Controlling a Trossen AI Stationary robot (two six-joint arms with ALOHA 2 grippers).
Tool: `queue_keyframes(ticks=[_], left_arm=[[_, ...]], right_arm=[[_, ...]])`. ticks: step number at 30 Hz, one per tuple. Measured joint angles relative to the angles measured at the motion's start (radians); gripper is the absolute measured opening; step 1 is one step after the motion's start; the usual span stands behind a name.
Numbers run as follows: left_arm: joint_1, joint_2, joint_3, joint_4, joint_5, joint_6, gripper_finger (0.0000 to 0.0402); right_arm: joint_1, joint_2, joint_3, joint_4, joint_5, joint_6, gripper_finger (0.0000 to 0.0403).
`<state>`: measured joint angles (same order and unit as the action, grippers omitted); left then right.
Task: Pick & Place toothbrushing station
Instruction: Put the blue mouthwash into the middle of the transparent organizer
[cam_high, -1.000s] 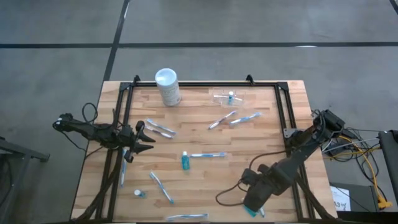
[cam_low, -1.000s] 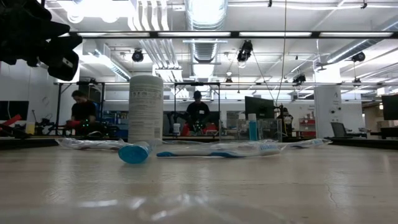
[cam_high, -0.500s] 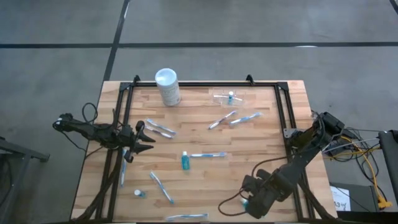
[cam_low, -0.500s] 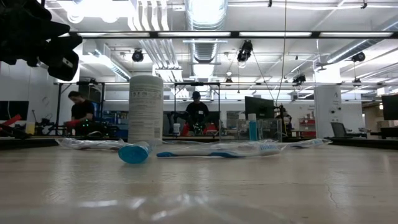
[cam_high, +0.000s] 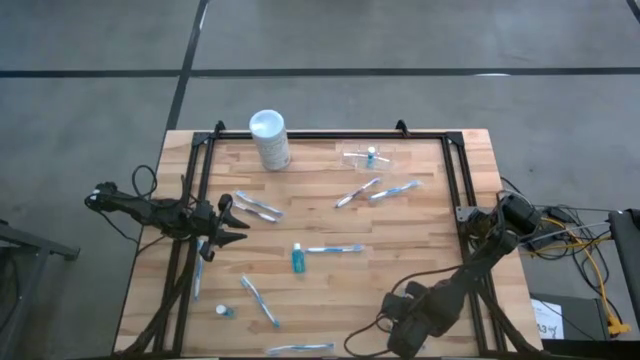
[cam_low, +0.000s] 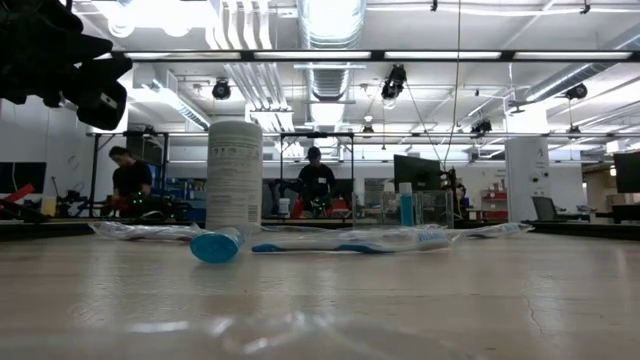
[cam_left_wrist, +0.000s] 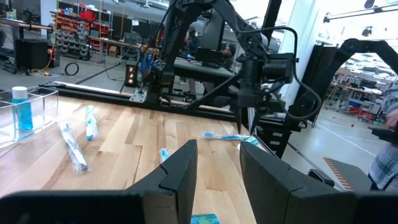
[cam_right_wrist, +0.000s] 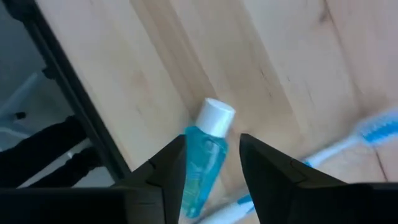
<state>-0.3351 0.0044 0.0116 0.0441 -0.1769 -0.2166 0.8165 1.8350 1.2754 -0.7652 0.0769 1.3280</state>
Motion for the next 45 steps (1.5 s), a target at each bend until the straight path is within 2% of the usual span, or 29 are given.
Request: queue_keyframes(ticks=[10,26,45], left_arm=[[0.0,0.0,0.0,0.0,0.0,0.0,0.0126],[0.0,0.0,0.0,0.0,0.0,0.0,0.0126],[0.0,0.0,0.0,0.0,0.0,0.0,0.0126]], right_arm=[[-0.019,0.014,0.0,0.029,0.036,0.0,0.0133],[-0.021,0.032,-0.006,0.045,-0.029,0.027,0.0141],[-0.021,0.032,-0.082,0.156,-0.052,0.031,0.0132]])
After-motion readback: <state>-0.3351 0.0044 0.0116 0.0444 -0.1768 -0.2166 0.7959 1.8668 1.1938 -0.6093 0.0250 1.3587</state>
